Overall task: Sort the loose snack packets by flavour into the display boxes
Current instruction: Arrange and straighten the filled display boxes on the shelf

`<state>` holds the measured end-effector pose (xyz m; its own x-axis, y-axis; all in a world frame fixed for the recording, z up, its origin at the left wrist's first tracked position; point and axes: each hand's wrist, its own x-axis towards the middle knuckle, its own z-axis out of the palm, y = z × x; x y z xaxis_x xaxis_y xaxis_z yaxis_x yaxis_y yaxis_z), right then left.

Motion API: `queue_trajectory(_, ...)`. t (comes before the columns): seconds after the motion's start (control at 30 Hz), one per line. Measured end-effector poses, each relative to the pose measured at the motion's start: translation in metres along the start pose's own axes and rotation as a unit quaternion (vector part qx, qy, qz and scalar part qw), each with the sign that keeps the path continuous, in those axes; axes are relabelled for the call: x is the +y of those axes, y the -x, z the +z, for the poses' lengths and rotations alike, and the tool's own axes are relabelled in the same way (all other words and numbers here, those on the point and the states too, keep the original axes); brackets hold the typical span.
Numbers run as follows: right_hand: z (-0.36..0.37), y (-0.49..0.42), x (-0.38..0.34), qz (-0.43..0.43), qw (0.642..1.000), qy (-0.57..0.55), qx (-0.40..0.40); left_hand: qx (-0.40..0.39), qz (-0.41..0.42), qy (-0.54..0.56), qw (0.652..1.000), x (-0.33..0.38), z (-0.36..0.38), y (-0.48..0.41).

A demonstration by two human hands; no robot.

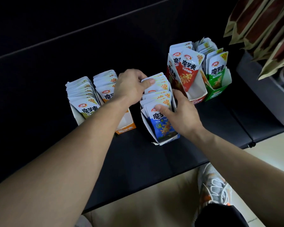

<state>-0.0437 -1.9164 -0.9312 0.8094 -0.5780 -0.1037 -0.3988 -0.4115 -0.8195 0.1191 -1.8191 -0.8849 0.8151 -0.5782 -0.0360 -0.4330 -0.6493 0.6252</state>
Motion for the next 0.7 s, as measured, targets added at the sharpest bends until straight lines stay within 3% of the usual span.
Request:
queue_trajectory(0.33,-0.012,0.006,0.013,0.029,0.996,-0.061,-0.062,-0.009,0.009,0.053,0.999,-0.003,0.002,0.001)
queue_trajectory(0.53,-0.008,0.007,0.003,-0.015,0.998,-0.049,-0.022,-0.028,0.006,0.157,0.987,-0.006,-0.001,0.016)
queue_trajectory(0.7,-0.017,0.011,0.014,-0.004,0.997,-0.060,-0.044,-0.061,-0.036,0.226,0.972,-0.011,-0.001,0.047)
